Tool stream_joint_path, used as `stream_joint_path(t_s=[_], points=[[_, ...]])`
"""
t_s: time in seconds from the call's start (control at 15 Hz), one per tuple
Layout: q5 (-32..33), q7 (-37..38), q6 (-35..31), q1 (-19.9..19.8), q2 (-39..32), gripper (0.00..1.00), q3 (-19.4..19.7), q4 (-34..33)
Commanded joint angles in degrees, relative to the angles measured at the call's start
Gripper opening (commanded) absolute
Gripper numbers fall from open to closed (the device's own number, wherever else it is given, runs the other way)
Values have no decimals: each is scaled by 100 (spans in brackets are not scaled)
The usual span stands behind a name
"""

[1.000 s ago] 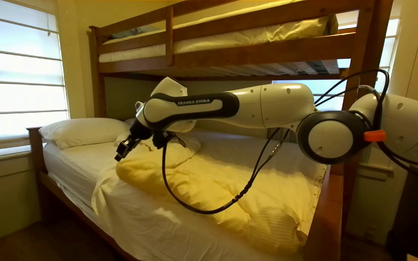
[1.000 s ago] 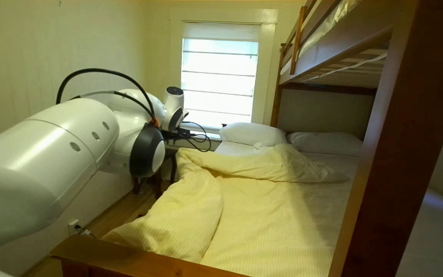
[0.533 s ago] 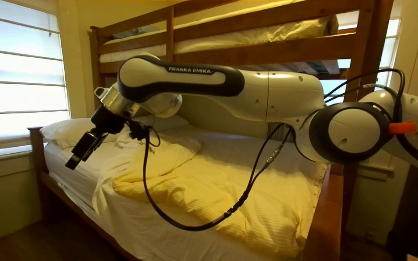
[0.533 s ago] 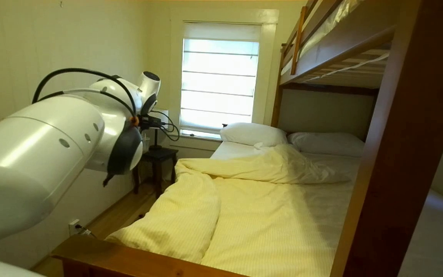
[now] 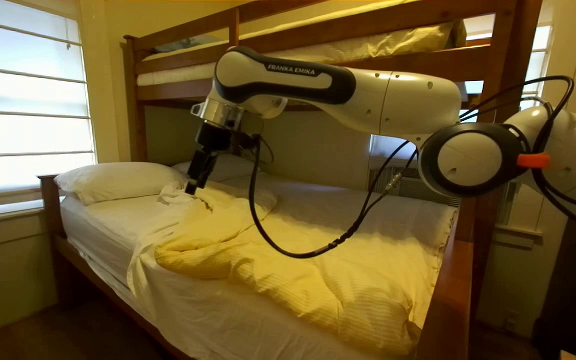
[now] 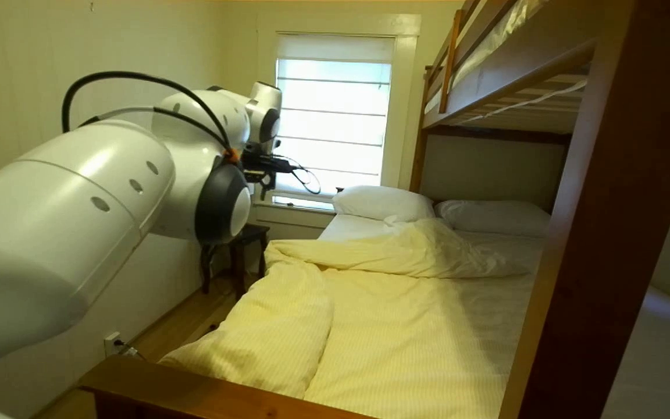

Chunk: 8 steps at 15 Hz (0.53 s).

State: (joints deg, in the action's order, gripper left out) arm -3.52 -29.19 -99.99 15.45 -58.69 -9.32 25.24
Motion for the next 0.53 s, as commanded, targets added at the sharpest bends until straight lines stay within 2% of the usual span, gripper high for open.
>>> stream_joint_path(t_s=[0.0,0.2,0.4,0.47], points=[[176,472,158,-490,229,100,335,80],[295,890,-23,-803,124,100,628,110],[388,1556,-84,-941,-60,100,852,189],[421,1827,31,-945,-266,100,923,-31]])
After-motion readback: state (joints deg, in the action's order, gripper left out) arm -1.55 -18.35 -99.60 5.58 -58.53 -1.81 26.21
